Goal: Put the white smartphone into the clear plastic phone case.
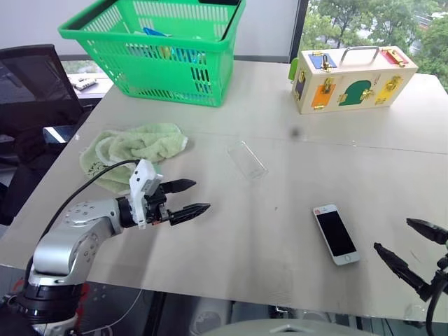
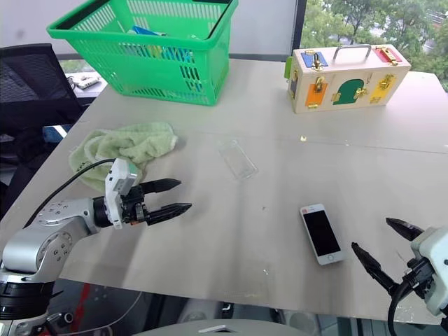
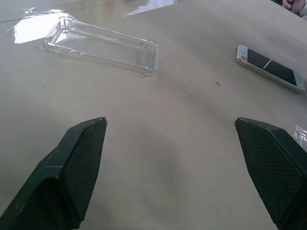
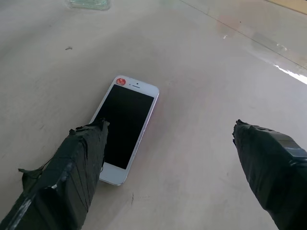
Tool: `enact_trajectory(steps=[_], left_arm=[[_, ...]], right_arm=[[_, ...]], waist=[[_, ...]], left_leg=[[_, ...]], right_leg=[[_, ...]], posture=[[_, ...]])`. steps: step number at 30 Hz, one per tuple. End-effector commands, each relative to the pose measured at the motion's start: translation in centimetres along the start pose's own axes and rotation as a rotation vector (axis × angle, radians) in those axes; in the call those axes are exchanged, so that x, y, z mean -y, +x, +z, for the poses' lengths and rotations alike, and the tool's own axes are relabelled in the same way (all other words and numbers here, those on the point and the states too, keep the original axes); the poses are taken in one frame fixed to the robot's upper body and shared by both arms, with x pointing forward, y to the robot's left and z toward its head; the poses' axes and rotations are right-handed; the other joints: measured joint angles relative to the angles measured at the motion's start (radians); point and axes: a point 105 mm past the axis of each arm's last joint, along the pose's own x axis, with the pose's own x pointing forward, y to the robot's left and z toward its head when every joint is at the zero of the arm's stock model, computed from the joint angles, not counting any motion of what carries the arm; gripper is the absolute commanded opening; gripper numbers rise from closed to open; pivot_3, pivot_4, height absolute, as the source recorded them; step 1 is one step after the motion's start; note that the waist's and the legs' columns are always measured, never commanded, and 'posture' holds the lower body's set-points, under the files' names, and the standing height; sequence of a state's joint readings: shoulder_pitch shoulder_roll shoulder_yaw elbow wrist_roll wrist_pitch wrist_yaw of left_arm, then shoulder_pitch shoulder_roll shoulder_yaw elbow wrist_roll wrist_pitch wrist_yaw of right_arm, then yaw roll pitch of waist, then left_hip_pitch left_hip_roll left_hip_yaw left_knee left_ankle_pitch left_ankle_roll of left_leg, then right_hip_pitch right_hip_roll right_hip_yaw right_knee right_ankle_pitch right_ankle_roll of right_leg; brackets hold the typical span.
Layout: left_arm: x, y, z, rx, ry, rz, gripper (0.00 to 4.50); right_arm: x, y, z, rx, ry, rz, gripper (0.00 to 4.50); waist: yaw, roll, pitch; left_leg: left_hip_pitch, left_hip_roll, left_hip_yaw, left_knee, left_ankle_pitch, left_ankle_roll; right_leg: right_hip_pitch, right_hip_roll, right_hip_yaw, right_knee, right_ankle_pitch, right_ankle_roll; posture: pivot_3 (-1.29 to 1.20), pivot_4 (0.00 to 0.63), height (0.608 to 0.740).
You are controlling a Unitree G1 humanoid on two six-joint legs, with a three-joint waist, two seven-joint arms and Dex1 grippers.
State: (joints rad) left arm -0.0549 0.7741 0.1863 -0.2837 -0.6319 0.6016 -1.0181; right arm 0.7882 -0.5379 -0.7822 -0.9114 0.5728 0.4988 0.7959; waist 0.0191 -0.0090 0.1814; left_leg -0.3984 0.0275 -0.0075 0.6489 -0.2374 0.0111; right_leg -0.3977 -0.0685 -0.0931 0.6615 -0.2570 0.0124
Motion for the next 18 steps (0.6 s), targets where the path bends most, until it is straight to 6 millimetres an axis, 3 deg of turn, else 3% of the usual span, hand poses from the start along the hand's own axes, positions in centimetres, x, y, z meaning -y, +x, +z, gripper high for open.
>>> enact_trajectory(steps=[1, 8, 13, 18], left_arm=[[-0.4, 1.1, 1.1, 0.017, 0.059, -0.039, 4.43], [-1.5, 5.3, 3.5, -0.020, 0.236, -0.234, 4.43], [-4.1, 8.7, 4.0, -0.148, 0.424, -0.321, 4.43], [-6.2, 11.3, 3.8, -0.278, 0.541, -0.377, 4.43]], right_arm=[[-0.5, 0.6, 1.3, 0.076, -0.029, -0.012, 4.49], [-2.9, 2.5, 5.6, 0.315, -0.062, 0.065, 4.49], [-4.5, 2.5, 6.6, 0.355, -0.071, 0.186, 4.49], [-5.1, 2.3, 6.8, 0.366, -0.065, 0.192, 4.49]], waist=[[0.001, 0.000, 0.000], [0.019, -0.001, 0.000], [0.022, -0.004, 0.000], [0.018, -0.008, 0.002]], left_leg=[[0.000, 0.000, 0.000, 0.000, 0.000, 0.000], [0.000, -0.001, 0.000, 0.003, 0.000, 0.000], [-0.002, -0.005, 0.005, 0.003, 0.000, 0.001], [-0.003, -0.005, 0.006, 0.004, 0.000, 0.002]], right_leg=[[0.000, 0.000, 0.000, 0.000, 0.000, 0.000], [0.001, 0.006, 0.003, 0.001, 0.000, -0.003], [0.000, 0.007, 0.005, 0.000, 0.002, 0.001], [0.000, 0.008, 0.004, -0.001, 0.002, 0.001]], posture=[[0.00, 0.150, 0.740], [0.00, 0.150, 0.740], [0.00, 0.150, 0.740], [0.00, 0.150, 0.740]])
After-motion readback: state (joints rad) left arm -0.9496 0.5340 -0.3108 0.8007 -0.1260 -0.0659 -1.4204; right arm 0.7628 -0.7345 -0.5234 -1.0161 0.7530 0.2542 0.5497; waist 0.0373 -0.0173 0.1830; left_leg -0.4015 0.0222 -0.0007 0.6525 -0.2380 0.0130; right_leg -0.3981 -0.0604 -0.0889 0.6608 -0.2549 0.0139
